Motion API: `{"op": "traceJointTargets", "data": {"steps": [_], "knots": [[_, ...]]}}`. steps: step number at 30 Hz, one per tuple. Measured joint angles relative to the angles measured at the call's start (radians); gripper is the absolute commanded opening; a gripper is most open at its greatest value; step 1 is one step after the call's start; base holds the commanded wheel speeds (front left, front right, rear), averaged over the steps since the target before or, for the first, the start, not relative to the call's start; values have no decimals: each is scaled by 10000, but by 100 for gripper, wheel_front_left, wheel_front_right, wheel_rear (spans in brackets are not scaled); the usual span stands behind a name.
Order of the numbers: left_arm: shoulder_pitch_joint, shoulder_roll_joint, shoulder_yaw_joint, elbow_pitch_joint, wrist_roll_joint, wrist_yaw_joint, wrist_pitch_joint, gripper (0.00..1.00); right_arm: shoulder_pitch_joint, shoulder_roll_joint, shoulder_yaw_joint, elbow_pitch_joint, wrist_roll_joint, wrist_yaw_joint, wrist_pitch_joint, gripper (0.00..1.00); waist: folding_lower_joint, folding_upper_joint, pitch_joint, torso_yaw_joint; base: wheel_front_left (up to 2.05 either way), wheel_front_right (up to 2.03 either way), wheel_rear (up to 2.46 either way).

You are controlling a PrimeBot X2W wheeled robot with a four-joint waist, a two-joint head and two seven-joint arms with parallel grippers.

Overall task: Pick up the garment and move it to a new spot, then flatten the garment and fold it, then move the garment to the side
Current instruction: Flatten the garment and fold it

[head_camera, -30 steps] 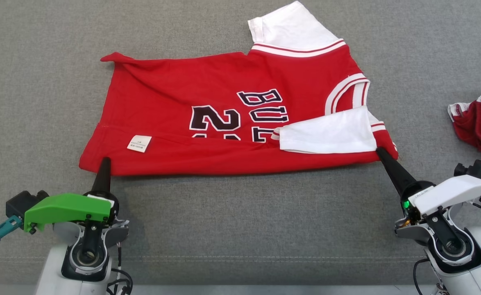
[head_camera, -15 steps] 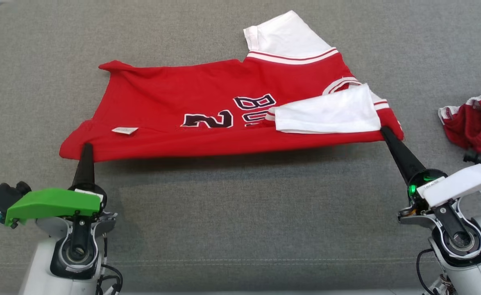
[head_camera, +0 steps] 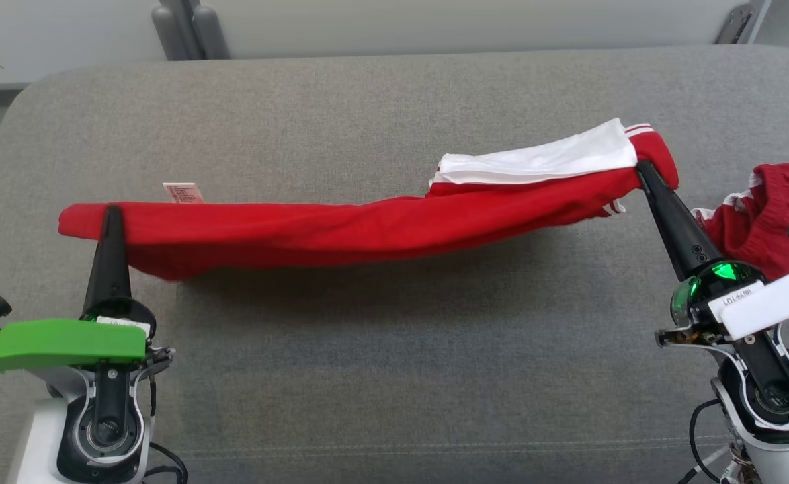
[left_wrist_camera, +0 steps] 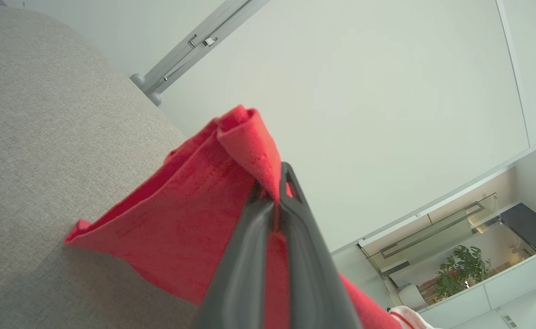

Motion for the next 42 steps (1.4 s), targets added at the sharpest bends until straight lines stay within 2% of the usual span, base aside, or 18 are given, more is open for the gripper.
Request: {"op": "traceJointTargets", "data": {"steps": [6,12,17,21,25,29,33,37,42], "knots": [[418,153,50,-1452,113,445,-27,0,296,-75,-44,-1369,-8,-27,-4,0,0,0,-486,-146,0,0,0],[576,261,171,-2706,182,721,21,0,377,-222,-178,-2514,-21,-263,-4,0,0,0,-477,-273,0,0,0],[583,548,313,-3530,221,886,267,0,373,-357,-401,-3313,-23,-717,13,0,0,0,-168,-277,0,0,0],[438,711,247,-3714,201,976,813,0,-45,-575,-556,-3356,0,-1239,244,0,0,0,220,-260,0,0,0],[-453,828,-21,-3430,23,1024,1501,0,-1256,-600,-454,-2798,161,-1833,648,0,0,0,695,-215,0,0,0],[-1766,991,-130,-2468,-12,1106,2059,0,-2910,-539,-364,-1735,215,-2082,943,0,0,0,1211,-147,0,0,0],[-3495,1005,0,-1342,100,1108,2230,0,-4986,-326,-412,-466,-38,-2153,1066,0,0,0,1753,-56,0,0,0],[-5203,940,199,-322,353,1108,2100,0,-7124,-228,-539,1143,-1009,-2146,882,0,0,0,2306,56,0,0,0],[-6673,556,219,479,685,1108,1778,0,-8472,-180,-405,2466,-1710,-2144,874,0,0,0,2975,198,0,0,0]]}}
